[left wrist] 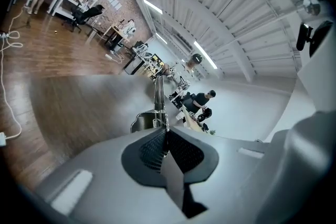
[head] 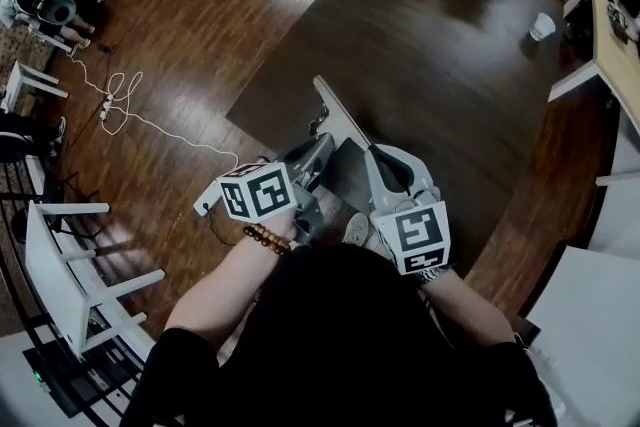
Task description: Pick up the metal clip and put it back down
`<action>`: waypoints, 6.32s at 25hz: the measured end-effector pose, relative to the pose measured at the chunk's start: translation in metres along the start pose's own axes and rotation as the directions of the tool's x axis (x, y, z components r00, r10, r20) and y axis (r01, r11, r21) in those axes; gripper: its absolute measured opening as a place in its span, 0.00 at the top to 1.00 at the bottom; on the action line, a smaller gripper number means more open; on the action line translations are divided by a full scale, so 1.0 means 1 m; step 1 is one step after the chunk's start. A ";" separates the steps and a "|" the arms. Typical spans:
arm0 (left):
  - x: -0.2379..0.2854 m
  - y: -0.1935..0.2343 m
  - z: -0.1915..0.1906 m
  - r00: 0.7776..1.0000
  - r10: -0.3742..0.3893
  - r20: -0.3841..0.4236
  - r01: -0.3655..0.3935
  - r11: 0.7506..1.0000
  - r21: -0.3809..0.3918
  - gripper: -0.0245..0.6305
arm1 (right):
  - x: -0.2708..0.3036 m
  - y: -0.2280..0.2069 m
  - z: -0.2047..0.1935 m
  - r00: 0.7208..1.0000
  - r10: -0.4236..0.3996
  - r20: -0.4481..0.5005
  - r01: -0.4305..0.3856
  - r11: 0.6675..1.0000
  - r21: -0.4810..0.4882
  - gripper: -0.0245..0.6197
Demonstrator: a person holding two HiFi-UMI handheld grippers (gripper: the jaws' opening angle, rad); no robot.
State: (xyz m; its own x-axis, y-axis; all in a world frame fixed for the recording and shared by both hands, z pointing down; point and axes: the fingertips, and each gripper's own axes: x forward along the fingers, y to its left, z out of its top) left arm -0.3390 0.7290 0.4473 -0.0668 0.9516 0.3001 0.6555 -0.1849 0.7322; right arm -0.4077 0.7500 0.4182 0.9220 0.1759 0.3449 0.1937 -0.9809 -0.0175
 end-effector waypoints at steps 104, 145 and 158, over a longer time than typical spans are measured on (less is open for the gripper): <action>-0.646 0.285 0.135 0.298 0.698 0.651 -0.608 0.665 -0.434 0.93 | 0.278 0.646 0.143 0.426 0.888 -0.176 -0.856 0.332 -0.397 0.97; -0.872 0.397 0.142 -0.021 0.778 0.628 -0.520 0.528 -0.672 0.93 | 0.347 0.916 0.162 0.103 0.953 -0.284 -0.903 -0.031 -0.429 0.97; -0.972 0.401 0.127 -0.149 0.760 0.633 -0.487 0.500 -0.716 0.93 | 0.307 1.030 0.169 -0.032 0.946 -0.322 -0.865 -0.187 -0.466 0.97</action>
State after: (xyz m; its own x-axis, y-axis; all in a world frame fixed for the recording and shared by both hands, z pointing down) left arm 0.0841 -0.2393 0.3715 0.9840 -0.1271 0.1247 -0.1779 -0.7321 0.6576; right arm 0.1313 -0.1921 0.3475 0.0464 -0.9605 0.2743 -0.9897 -0.0070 0.1427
